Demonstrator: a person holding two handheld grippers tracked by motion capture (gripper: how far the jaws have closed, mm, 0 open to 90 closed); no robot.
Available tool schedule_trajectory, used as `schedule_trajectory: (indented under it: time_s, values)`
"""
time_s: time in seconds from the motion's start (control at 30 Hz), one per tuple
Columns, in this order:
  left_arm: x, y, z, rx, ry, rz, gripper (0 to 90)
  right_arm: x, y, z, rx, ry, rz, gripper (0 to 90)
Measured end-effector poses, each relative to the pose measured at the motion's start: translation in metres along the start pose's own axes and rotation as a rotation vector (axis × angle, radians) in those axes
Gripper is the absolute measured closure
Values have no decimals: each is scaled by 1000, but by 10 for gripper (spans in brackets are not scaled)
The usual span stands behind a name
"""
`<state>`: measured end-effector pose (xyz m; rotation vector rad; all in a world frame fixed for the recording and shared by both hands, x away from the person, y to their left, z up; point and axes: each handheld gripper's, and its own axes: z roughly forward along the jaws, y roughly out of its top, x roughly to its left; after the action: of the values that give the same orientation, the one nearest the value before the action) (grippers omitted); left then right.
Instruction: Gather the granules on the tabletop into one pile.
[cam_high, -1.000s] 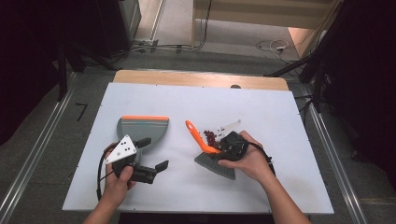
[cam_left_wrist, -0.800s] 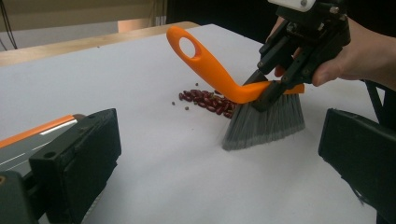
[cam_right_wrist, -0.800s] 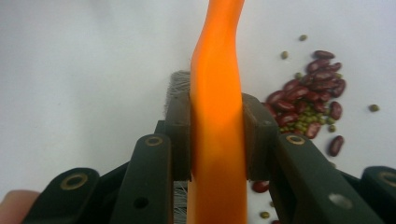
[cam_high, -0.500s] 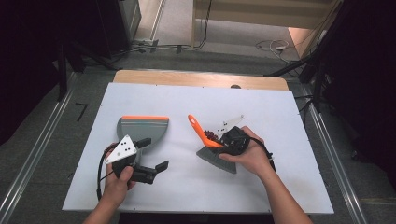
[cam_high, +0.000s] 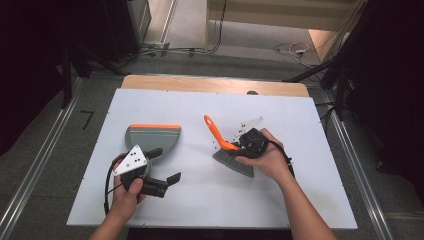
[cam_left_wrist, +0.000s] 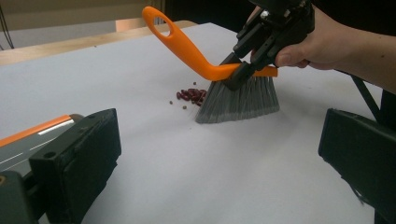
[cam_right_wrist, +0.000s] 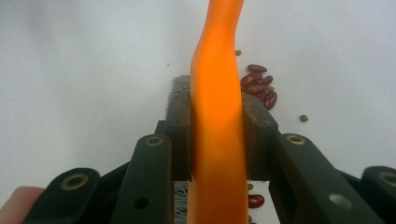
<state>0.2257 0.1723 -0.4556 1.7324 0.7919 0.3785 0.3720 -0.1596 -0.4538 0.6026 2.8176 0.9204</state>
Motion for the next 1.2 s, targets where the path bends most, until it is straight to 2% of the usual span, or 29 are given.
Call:
schedule_trajectory:
  time_s: [0.23, 0.37, 0.57, 0.73, 0.9, 1.03, 1.13, 1.2]
  values:
    - [0, 0, 1, 2, -3, -2, 0, -4, 5, -1, 16, -35, -7, 673]
    - [0, 0, 0, 2, -4, 0, 0, -3, 7, -2, 20, -24, -9, 675]
    - [2, 0, 0, 0, -2, -5, 0, 0, 8, -16, -27, 12, 35, 681]
    - [2, 0, 0, -2, -2, -4, 0, 6, 19, -22, -64, 4, 85, 682]
    - [2, 0, 0, -3, -1, -3, 0, 14, 39, -10, -99, 20, 168, 682]
    - [2, 0, 0, 0, -2, -2, 0, 20, 52, 9, -74, 28, 244, 682]
    - [3, 0, -1, 4, -3, -3, 0, 17, 54, 23, -57, 50, 367, 682]
    - [3, -1, -1, 3, -5, -5, 0, 12, 52, 31, -48, 37, 425, 682]
